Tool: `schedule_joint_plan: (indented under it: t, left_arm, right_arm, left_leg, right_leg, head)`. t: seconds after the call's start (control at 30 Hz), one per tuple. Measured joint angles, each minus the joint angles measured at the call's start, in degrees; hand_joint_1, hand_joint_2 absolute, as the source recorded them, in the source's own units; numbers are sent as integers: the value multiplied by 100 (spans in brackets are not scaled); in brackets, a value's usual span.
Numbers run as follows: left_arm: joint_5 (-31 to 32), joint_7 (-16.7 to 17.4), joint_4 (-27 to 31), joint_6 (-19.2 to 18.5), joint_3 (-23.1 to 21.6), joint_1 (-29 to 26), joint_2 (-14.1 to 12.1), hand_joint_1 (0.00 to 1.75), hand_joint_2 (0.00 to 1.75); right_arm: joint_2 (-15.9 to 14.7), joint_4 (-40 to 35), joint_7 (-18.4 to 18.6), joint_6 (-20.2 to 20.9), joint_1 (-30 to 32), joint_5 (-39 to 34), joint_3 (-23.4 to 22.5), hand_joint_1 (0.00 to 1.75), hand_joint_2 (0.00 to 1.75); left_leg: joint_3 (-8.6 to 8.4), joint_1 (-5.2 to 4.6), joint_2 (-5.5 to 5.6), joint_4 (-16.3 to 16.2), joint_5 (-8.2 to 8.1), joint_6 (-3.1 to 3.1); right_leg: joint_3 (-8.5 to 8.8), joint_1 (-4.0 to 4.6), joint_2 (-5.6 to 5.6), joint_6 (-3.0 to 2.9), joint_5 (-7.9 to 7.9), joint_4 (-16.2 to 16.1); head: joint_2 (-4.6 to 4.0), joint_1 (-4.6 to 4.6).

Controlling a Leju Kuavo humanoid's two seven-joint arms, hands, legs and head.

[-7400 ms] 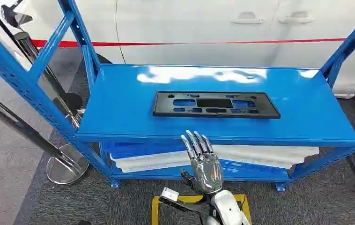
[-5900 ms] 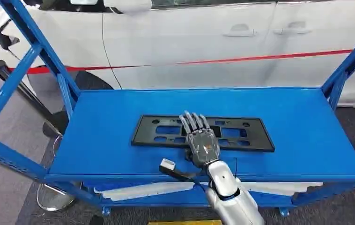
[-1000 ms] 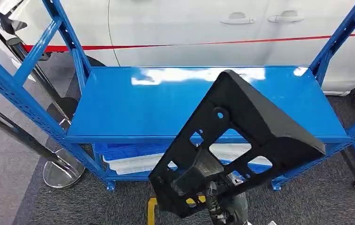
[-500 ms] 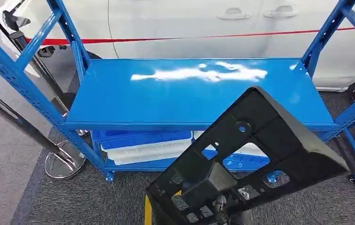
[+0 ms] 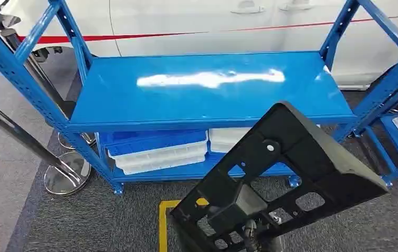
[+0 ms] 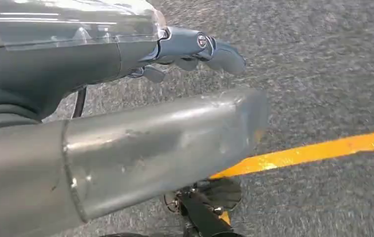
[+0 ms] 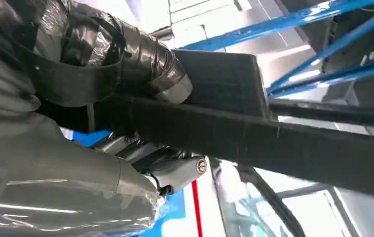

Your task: Take the parts from the cabinet and place them on the table.

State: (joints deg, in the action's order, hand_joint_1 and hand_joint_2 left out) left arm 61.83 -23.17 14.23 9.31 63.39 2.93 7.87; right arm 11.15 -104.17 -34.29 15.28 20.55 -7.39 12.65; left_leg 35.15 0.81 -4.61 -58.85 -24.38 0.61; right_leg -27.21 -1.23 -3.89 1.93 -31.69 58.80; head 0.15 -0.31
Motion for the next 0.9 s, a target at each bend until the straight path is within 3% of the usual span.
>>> schedule_joint_plan:
  t: [0.1, 0.13, 0.2, 0.23, 0.27, 0.3, 0.33, 0.37, 0.4, 0.43, 0.47, 0.5, 0.53, 0.6, 0.63, 0.67, 0.7, 0.73, 0.77, 0.8, 0.83, 0.87, 0.9]
  left_arm:
    - [9, -11, 2, -9, 35, 14, 2, 0, 0]
    - [13, -13, 2, -13, 39, 13, 4, 0, 0]
    - [22, -17, 0, -15, 44, -7, 4, 0, 0]
    - [33, -20, 0, -24, 44, -18, 7, 0, 0]
    - [50, -22, 0, -26, 44, -22, 11, 0, 0]
    - [52, -22, 0, -26, 44, -21, 11, 0, 0]
    - [52, -22, 0, -24, 44, -19, 11, 0, 0]
    - [55, -22, 0, -24, 44, -18, 11, 0, 0]
    - [55, -22, 2, -24, 44, -16, 11, 0, 0]
    - [59, -22, 2, -24, 44, -10, 11, 0, 0]
    - [59, -22, 19, -18, 46, -1, -28, 0, 0]
    - [68, -24, 24, -15, 46, -15, 9, 0, 0]
    - [59, -22, 24, -15, 48, -6, 13, 0, 0]
    - [59, -22, 24, -15, 52, 17, 17, 0, 0]
    - [59, -24, 22, -20, 52, 22, 53, 0, 0]
    - [59, -24, 24, -20, 57, 24, 52, 0, 0]
    - [59, -22, 24, -20, 63, 15, 55, 0, 0]
    - [59, -20, 24, -22, 72, -6, 55, 0, 0]
    - [57, -18, 24, -28, 81, -24, 55, 0, 0]
    - [57, -17, 24, -28, 83, -24, 55, 0, 0]
    - [59, -18, 24, -33, 85, -14, 55, 0, 0]
    - [59, -18, 24, -43, 85, -4, 57, 0, 0]
    - [61, -22, 24, -50, 87, 6, 61, 0, 0]
  right_arm:
    - [46, 0, 4, 15, 65, 11, -52, 175, 175]
    - [72, 0, 4, 15, 85, 11, -70, 175, 175]
    - [105, 0, 7, 22, 98, 31, -94, 175, 175]
    - [125, 0, 7, 22, 99, 35, -96, 175, 175]
    - [131, 0, 4, 24, 103, 39, -103, 175, 175]
    - [133, 0, 7, 28, 124, 50, -116, 175, 175]
    - [135, 0, 7, 35, 148, 68, -129, 175, 175]
    - [138, 0, 7, 46, 170, 77, -138, 175, 175]
    - [142, 2, 7, 52, 189, 92, -144, 175, 175]
    - [153, 0, 7, 61, 194, 103, -153, 175, 175]
    - [170, 0, 4, 70, 194, 105, -162, 175, 175]
    - [183, 0, 7, 76, 187, 111, -168, 175, 175]
    - [188, 0, 4, 83, 202, 116, -175, 175, 175]
    - [197, 0, 4, 85, 219, 125, -192, 175, 175]
    - [199, 0, 4, 87, 229, 127, -201, 175, 175]
    - [199, 0, 2, 87, 245, 127, -214, 175, 175]
    - [199, 2, 4, 92, 240, 142, -223, 175, 175]
    - [201, 4, 7, 98, 238, 155, -225, 175, 175]
    - [201, 9, 7, 116, 239, 173, -229, 175, 175]
    - [201, 20, 7, 127, 241, 188, -236, 175, 175]
    - [201, 35, 7, 127, 241, 210, -245, 175, 175]
    - [201, 48, 7, 127, 240, 230, -253, 175, 175]
    - [201, 55, 4, 127, 240, 271, -258, 175, 175]
  left_leg:
    - [-4, 20, -143, 25, 121, -135]
    - [32, 56, -36, -34, 17, -183]
    - [193, 51, 299, -538, -692, -202]
    - [284, 47, 382, -968, -1035, -196]
    - [349, 46, 412, -1371, -1250, -182]
    - [351, 37, 414, -1632, -1282, -155]
    - [248, 25, 421, -1644, -1165, -117]
    - [30, 5, 431, -1427, -947, -66]
    - [-290, -27, 475, -1009, -731, -2]
    - [-648, -59, 617, -499, -626, 89]
    - [-970, -95, 911, 0, -730, 205]
    - [-1145, -74, 971, 361, -805, 202]
    - [-1109, -114, 932, 337, -783, 166]
    - [-1087, -142, 804, 376, -687, 185]
    - [-1051, -41, 698, 469, -572, 207]
    - [-993, -64, 612, 483, -513, 240]
    - [-921, -70, 513, 479, -458, 275]
    - [-852, -76, 427, 463, -407, 261]
    - [-765, -78, 317, 440, -360, 255]
    - [-662, -75, 217, 397, -312, 241]
    - [-561, -71, 125, 354, -274, 222]
    - [-472, -66, 48, 308, -244, 201]
    - [-363, -56, -40, 237, -221, 171]
  right_leg:
    - [-127, 20, 140, -195, 84, -24]
    - [-186, -5, 170, -278, 166, -39]
    - [-360, 7, 276, -350, 303, -38]
    - [-447, 27, 339, -369, 379, -35]
    - [-545, 55, 409, -383, 452, -29]
    - [-647, 83, 478, -386, 522, -17]
    - [-734, 104, 539, -391, 583, -3]
    - [-816, 128, 607, -389, 645, 6]
    - [-883, 149, 685, -386, 706, 12]
    - [-933, 163, 759, -380, 768, 12]
    - [-973, 145, 793, -363, 823, 20]
    - [-1000, 163, 862, -335, 889, 23]
    - [-1009, 131, 912, -290, 957, -17]
    - [-1033, 113, 1060, -199, 1094, -81]
    - [-1061, 131, 983, -187, 1061, -37]
    - [-1124, 148, 707, -169, 789, 84]
    - [-1218, 127, 543, -143, 385, 387]
    - [-1301, 96, 475, -104, 39, 767]
    - [-1389, 67, 446, -62, -204, 1209]
    - [-1441, 33, 433, -20, -252, 1568]
    - [-1394, -7, 418, 23, -110, 1718]
    - [-1257, -37, 402, 55, 105, 1648]
    - [-975, -70, 359, 84, 340, 1354]
  head:
    - [0, 11]
    - [0, 11]
    - [0, 9]
    - [0, 9]
    - [0, 7]
    - [0, 9]
    - [0, 7]
    - [0, 9]
    - [0, 9]
    - [0, 7]
    - [0, 15]
    - [0, 11]
    - [0, 11]
    - [0, 11]
    - [0, 13]
    - [0, 16]
    - [0, 18]
    - [0, 20]
    - [0, 20]
    - [0, 20]
    - [0, 20]
    - [0, 20]
    - [0, 20]
